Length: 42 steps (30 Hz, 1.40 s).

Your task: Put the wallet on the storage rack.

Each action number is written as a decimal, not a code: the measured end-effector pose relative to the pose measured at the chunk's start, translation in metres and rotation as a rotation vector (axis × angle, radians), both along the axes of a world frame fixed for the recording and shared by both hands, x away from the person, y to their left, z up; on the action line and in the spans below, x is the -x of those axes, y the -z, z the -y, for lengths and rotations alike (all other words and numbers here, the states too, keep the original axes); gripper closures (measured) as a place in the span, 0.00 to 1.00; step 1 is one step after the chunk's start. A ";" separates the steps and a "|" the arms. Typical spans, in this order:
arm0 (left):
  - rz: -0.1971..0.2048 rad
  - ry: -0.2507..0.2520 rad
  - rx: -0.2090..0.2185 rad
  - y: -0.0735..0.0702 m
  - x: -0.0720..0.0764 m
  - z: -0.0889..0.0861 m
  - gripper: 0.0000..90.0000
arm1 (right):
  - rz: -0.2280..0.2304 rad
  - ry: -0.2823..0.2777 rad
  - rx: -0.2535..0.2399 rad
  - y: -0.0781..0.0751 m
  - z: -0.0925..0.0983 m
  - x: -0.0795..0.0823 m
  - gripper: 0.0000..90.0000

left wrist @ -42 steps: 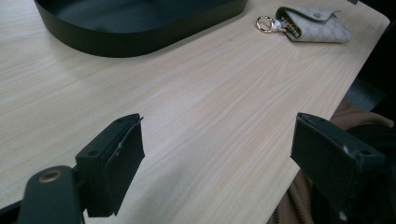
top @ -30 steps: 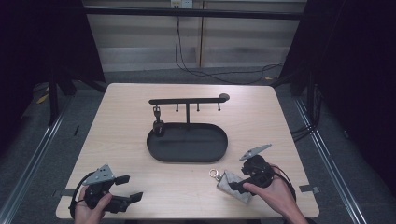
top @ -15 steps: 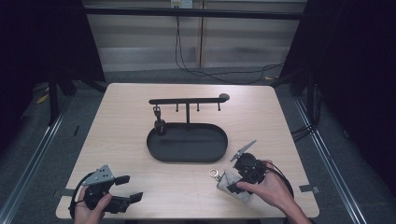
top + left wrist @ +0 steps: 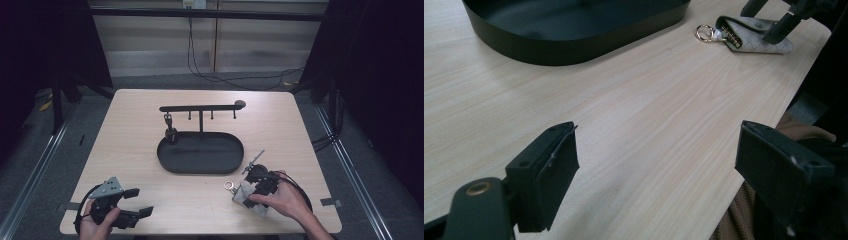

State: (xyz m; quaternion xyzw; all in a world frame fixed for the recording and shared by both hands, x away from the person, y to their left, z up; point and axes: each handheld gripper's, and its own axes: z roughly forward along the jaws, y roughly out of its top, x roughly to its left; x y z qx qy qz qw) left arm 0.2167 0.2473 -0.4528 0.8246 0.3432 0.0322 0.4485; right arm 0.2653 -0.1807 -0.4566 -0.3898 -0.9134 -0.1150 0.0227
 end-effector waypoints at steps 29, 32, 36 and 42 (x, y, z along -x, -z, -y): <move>-0.019 -0.012 0.006 0.001 -0.002 -0.004 0.18 | -0.018 -0.038 0.079 0.008 -0.011 -0.002 0.27; -0.017 -0.014 0.009 0.001 -0.002 -0.004 0.18 | -0.010 -0.049 0.092 0.010 -0.013 -0.002 0.27; -0.022 -0.015 0.012 0.001 -0.003 -0.004 0.18 | -0.013 -0.054 0.110 0.012 -0.016 -0.002 0.28; -0.023 -0.017 0.012 0.001 -0.003 -0.004 0.18 | -0.019 -0.041 0.108 0.012 -0.017 -0.003 0.31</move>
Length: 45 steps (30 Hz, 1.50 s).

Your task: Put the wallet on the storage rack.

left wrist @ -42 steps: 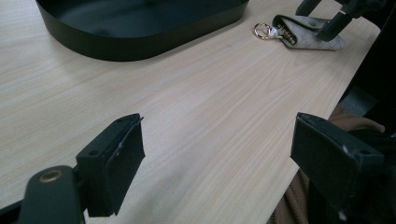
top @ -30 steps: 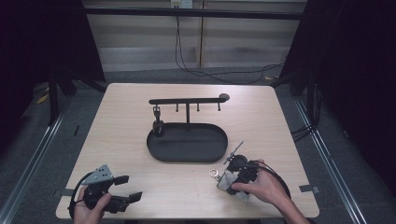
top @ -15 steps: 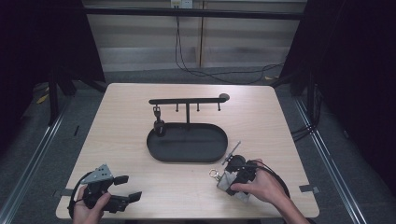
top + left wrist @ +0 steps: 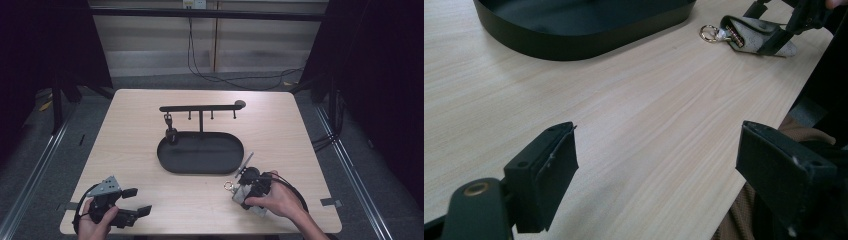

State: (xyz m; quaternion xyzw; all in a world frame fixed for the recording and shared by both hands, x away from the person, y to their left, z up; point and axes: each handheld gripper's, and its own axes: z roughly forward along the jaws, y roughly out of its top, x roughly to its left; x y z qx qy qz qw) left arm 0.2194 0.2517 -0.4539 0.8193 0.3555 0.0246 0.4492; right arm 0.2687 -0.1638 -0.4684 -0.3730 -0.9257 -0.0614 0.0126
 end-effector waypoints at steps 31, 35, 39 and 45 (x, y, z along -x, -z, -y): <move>-0.007 0.003 0.009 0.000 -0.003 -0.001 0.18 | -0.025 0.055 0.009 -0.028 0.005 -0.009 0.35; 0.008 -0.005 0.008 -0.001 -0.002 -0.002 0.18 | -0.008 0.064 -0.002 -0.034 0.006 -0.009 0.36; 0.016 0.005 0.011 -0.002 -0.002 -0.002 0.18 | 0.004 0.059 -0.007 -0.040 0.006 -0.009 0.36; 0.018 0.009 0.014 -0.002 -0.002 -0.003 0.18 | 0.001 0.068 -0.009 -0.051 0.005 -0.013 0.36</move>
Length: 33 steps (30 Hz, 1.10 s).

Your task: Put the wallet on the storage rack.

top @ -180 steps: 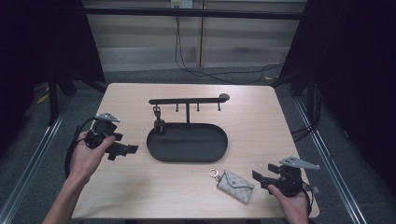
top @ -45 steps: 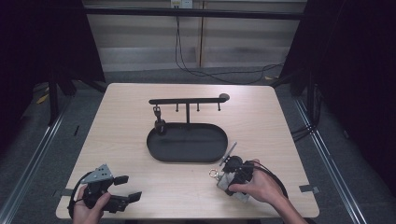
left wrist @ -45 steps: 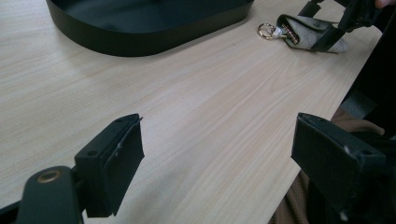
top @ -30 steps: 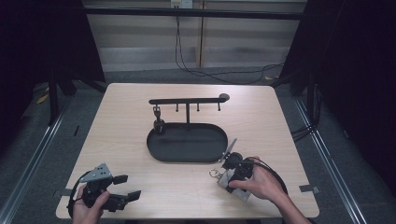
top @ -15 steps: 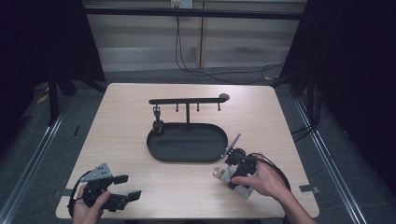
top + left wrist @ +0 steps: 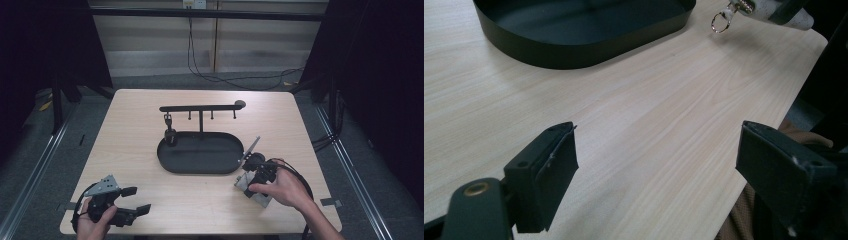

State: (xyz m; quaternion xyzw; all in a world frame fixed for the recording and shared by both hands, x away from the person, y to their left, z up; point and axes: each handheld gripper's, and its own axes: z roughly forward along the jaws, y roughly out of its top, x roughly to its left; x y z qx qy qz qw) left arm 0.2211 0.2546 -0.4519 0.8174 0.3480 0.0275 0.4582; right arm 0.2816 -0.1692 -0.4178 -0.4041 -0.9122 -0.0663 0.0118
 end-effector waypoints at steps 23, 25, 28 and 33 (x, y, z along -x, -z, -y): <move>-0.001 0.017 0.004 0.000 0.001 0.000 0.18 | 0.002 0.054 -0.058 -0.023 0.009 -0.016 0.36; -0.003 0.018 0.004 0.000 0.001 0.000 0.18 | 0.001 0.055 -0.069 -0.025 0.009 -0.018 0.36; -0.007 0.019 0.004 0.001 0.001 0.000 0.18 | 0.006 0.061 -0.075 -0.028 0.008 -0.022 0.36; -0.011 0.016 0.003 0.001 0.000 0.001 0.18 | 0.016 0.084 -0.109 -0.029 0.007 -0.030 0.36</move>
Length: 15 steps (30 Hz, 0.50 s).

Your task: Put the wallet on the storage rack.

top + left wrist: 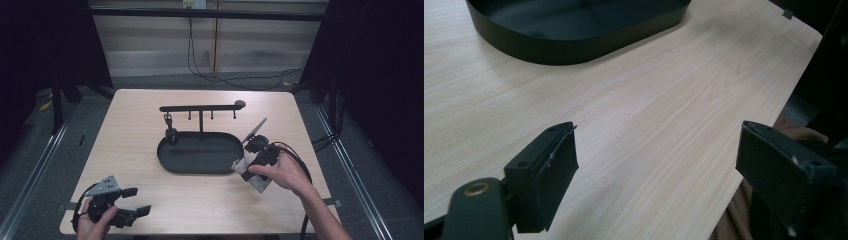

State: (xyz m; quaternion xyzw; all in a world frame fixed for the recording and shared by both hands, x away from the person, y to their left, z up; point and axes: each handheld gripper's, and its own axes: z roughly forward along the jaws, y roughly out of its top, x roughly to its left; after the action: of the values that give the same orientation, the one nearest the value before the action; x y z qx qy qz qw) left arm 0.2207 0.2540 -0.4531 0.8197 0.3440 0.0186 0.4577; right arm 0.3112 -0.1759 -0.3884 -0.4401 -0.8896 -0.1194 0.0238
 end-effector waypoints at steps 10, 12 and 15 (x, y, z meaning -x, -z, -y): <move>0.004 -0.002 -0.002 -0.001 0.000 -0.001 0.18 | 0.010 0.048 -0.035 -0.007 -0.004 -0.017 0.36; 0.004 -0.004 -0.003 -0.001 0.000 -0.001 0.18 | 0.016 0.054 -0.041 -0.007 -0.005 -0.020 0.36; 0.004 -0.001 -0.003 -0.001 0.000 -0.001 0.18 | 0.009 0.068 -0.051 -0.007 -0.007 -0.024 0.36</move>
State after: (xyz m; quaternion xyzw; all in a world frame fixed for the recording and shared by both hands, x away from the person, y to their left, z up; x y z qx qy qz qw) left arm 0.2208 0.2550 -0.4524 0.8201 0.3435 0.0208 0.4573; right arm 0.3351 -0.1685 -0.3819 -0.4690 -0.8708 -0.1448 0.0269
